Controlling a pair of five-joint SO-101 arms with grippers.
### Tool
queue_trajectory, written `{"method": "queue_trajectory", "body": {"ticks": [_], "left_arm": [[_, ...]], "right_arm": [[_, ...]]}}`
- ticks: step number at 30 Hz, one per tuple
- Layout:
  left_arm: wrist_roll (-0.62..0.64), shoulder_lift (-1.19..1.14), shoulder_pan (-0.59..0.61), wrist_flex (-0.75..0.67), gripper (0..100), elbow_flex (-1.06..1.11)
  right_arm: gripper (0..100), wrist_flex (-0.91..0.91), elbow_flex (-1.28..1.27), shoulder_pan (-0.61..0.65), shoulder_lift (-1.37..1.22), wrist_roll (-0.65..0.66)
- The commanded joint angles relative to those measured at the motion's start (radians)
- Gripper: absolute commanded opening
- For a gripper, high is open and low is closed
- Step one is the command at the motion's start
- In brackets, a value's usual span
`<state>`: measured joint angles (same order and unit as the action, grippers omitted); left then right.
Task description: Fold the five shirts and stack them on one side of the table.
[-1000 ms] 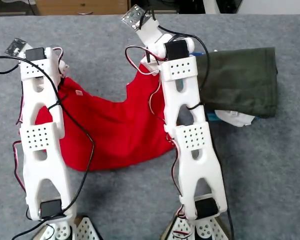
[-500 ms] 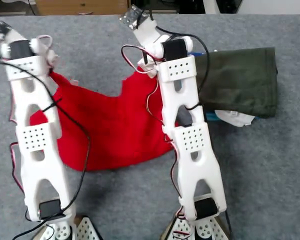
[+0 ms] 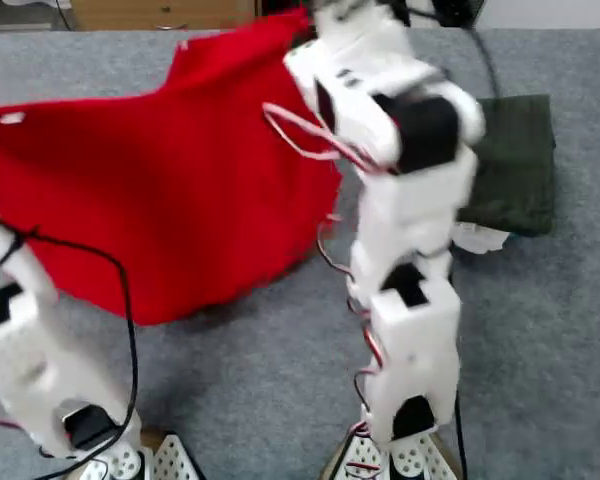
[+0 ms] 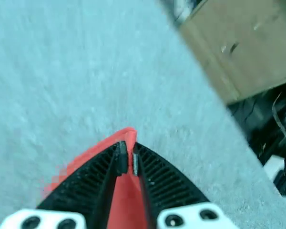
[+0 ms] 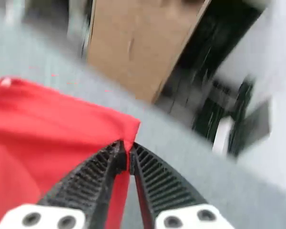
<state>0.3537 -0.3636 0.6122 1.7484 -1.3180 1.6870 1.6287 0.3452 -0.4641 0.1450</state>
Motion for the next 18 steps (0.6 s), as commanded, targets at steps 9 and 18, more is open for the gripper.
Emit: {"method": "queue_trajectory", "body": {"ticks": [9, 18], "left_arm": [[-0.222, 0.834, 0.175, 0.012, 2, 0.505], [-0.348, 1.333, 0.230, 0.011, 2, 0.718]], "right_arm": [[0.2, -0.288, 0.036, 0.019, 0.466, -0.155], [0.1, -0.273, 0.035, 0.147, 0.667, -0.126]]}}
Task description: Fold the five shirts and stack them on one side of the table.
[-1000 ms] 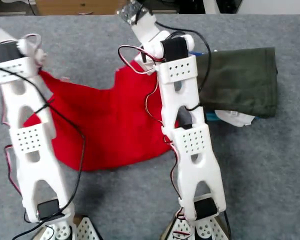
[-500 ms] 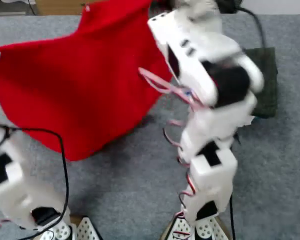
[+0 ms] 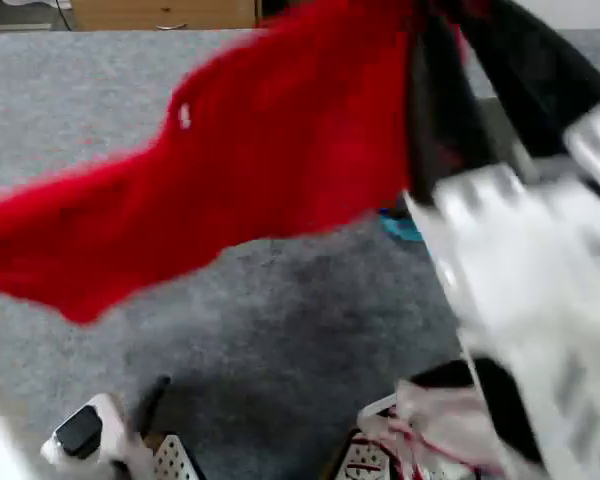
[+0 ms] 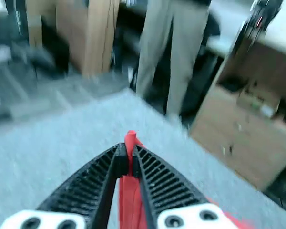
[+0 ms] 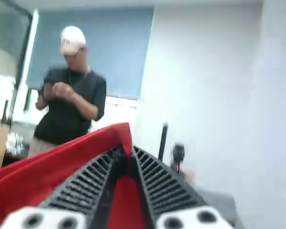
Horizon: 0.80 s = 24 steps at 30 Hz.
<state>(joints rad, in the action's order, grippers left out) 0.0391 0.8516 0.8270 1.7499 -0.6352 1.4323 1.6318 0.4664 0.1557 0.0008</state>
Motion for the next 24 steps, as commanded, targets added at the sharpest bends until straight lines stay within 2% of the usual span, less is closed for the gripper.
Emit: {"method": "queue_trajectory", "body": {"ticks": [1, 8, 12, 14, 16, 20, 24], "left_arm": [[-0.048, 0.156, 0.015, 0.009, 2, 0.052], [-0.110, 0.334, 0.008, 0.009, 2, 0.255], [-0.114, 0.363, 0.008, 0.003, 2, 0.382], [-0.107, 0.363, 0.006, -0.051, 2, 0.471], [-0.101, 0.363, 0.006, -0.175, 2, 0.605], [-0.034, 0.349, 0.003, -0.520, 2, 0.957], [-0.032, 0.206, -0.077, -0.804, 2, 1.194]], "right_arm": [[0.1, -0.009, 0.031, 0.025, 0.061, 0.026], [0.1, 0.226, -0.102, 0.031, 0.068, 0.011], [0.1, 0.249, -0.257, 0.031, 0.030, -0.023], [0.1, 0.222, -0.332, 0.031, -0.010, -0.034], [0.1, 0.170, -0.404, 0.031, -0.061, -0.032], [0.1, -0.014, -0.532, 0.030, -0.183, -0.032], [0.1, -0.247, -0.627, 0.027, -0.328, -0.032]]}}
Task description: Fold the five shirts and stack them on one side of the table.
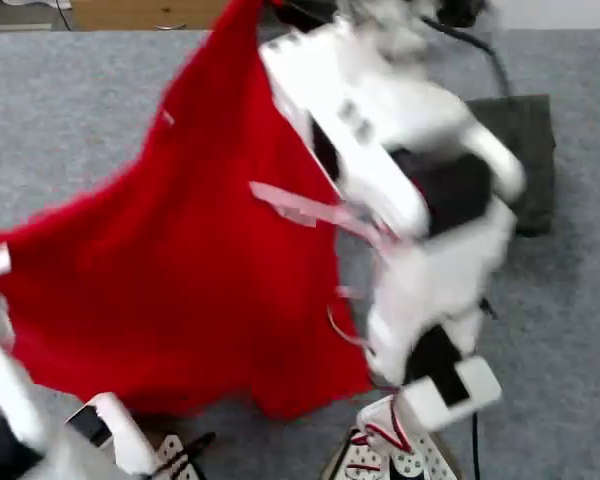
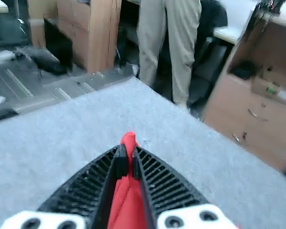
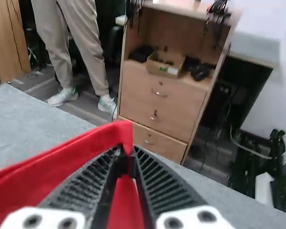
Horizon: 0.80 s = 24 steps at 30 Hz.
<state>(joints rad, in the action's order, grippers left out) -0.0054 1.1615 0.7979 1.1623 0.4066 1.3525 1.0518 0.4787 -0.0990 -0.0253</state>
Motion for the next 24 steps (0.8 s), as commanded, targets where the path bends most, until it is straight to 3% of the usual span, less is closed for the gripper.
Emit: {"method": "queue_trajectory", "body": {"ticks": [1, 5, 9, 17, 24], "left_arm": [[0.014, -0.165, -0.055, -0.255, 2, 0.158], [0.063, -0.469, -0.060, -0.319, 2, -0.002], [0.117, -0.817, -0.061, -0.238, 2, -0.367], [0.133, -1.451, -0.173, 0.153, 2, -1.270], [0.130, -1.797, -0.189, 0.531, 2, -1.929]], "right_arm": [[0.1, -0.222, -0.061, 0.015, -0.108, -0.006], [0.1, -0.396, -0.067, 0.013, -0.234, -0.003], [0.1, -0.503, -0.067, 0.013, -0.306, 0.000], [0.1, -0.690, -0.067, 0.001, -0.381, 0.002], [0.1, -0.632, -0.068, -0.044, -0.386, 0.002]]}}
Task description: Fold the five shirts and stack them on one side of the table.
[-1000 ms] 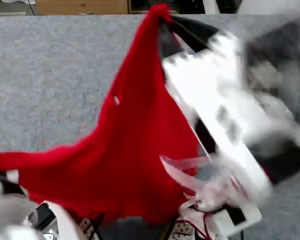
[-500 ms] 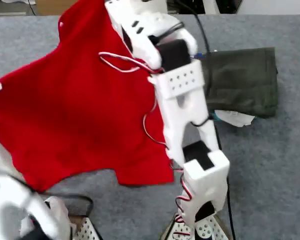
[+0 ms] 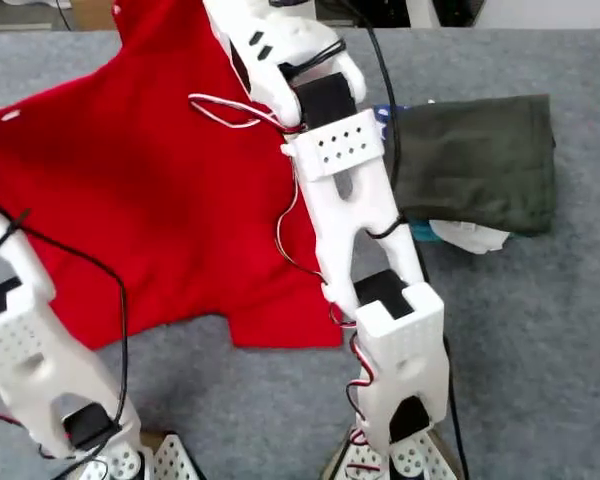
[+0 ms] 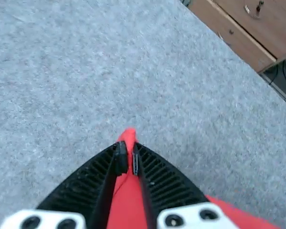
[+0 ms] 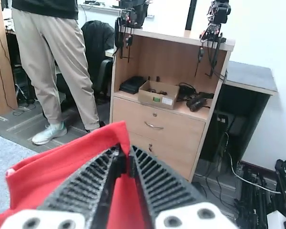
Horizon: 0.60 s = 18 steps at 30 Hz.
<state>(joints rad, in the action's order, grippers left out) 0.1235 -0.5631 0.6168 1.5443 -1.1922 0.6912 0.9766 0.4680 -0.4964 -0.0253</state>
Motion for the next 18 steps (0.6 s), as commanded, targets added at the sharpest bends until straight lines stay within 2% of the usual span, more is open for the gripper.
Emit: {"method": "queue_trajectory", "body": {"ticks": [1, 4, 9, 16, 18], "left_arm": [[0.002, -0.105, -0.008, 0.196, 2, -0.397], [0.005, -0.185, 0.003, 0.218, 2, -0.468], [-0.002, -0.170, 0.023, 0.219, 2, -0.404], [-0.002, -0.056, 0.026, 0.219, 2, -0.130], [-0.043, -0.005, 0.018, 0.219, 2, -0.009]], "right_arm": [[0.1, 0.071, 0.008, -0.035, 0.015, 0.002], [0.1, 0.218, 0.012, -0.036, 0.016, 0.002], [0.2, 0.479, 0.101, -0.031, 0.012, 0.002], [0.2, 0.644, 0.139, -0.033, 0.013, 0.006], [0.1, 0.677, 0.130, -0.033, 0.010, 0.081]]}}
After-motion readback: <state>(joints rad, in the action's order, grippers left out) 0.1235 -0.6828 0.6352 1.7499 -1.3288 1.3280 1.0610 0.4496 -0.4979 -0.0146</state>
